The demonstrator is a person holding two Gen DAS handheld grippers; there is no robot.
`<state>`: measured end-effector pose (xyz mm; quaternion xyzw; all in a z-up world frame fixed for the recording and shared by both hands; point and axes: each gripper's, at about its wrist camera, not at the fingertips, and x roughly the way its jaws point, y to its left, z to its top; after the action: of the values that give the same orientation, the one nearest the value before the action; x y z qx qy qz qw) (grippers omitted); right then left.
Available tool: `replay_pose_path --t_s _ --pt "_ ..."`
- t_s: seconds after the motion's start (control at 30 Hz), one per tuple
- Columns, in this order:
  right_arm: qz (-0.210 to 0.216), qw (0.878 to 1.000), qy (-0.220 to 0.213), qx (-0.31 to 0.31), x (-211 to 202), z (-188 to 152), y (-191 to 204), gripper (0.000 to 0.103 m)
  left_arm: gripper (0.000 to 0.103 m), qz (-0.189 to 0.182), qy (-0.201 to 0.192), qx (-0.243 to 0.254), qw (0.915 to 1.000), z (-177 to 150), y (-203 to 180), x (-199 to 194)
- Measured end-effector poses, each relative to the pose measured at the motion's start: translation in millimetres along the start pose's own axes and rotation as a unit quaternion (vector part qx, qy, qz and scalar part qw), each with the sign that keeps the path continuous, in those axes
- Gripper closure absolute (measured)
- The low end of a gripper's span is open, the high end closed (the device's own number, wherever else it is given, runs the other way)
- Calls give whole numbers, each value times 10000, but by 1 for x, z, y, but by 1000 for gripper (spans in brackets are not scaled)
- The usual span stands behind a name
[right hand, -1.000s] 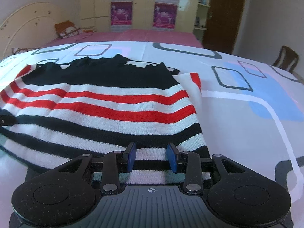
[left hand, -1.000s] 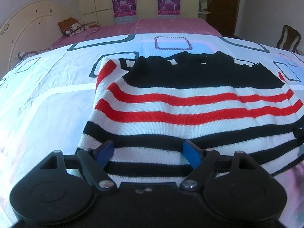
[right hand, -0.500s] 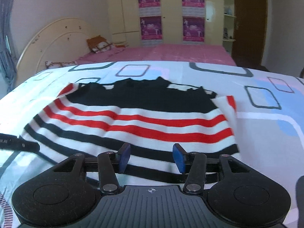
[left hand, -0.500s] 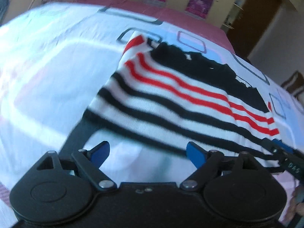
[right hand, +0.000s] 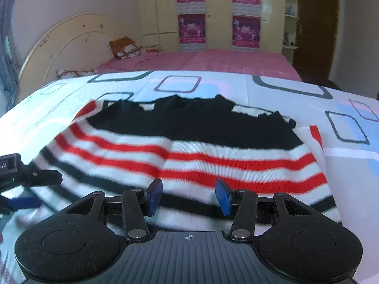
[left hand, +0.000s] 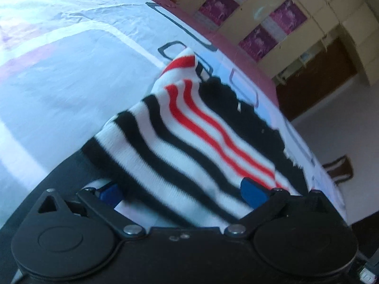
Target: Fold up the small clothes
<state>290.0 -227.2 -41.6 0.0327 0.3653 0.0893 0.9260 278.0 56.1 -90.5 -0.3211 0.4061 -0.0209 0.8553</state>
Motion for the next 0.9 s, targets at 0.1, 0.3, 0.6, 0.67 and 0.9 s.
replay_pose_path --t_s 0.1,0.3,0.6,0.67,0.9 --pt "-159 9999 -46 -40 8 12 2 54 11 -197 -170 -362 9990 8 7 7" --pt "-582 9982 -1 -130 30 26 11 54 41 -269 -414 -619 9969 19 14 23" --pt "-892 9955 284 -167 56 12 18 54 77 -356 -298 -827 9955 21 25 27" --pt "-906 9953 297 -153 55 15 18 54 79 -380 -278 -909 9947 21 25 28" --pt "-898 9952 327 -199 61 14 20 53 82 -440 -283 -1042 9932 21 28 30"
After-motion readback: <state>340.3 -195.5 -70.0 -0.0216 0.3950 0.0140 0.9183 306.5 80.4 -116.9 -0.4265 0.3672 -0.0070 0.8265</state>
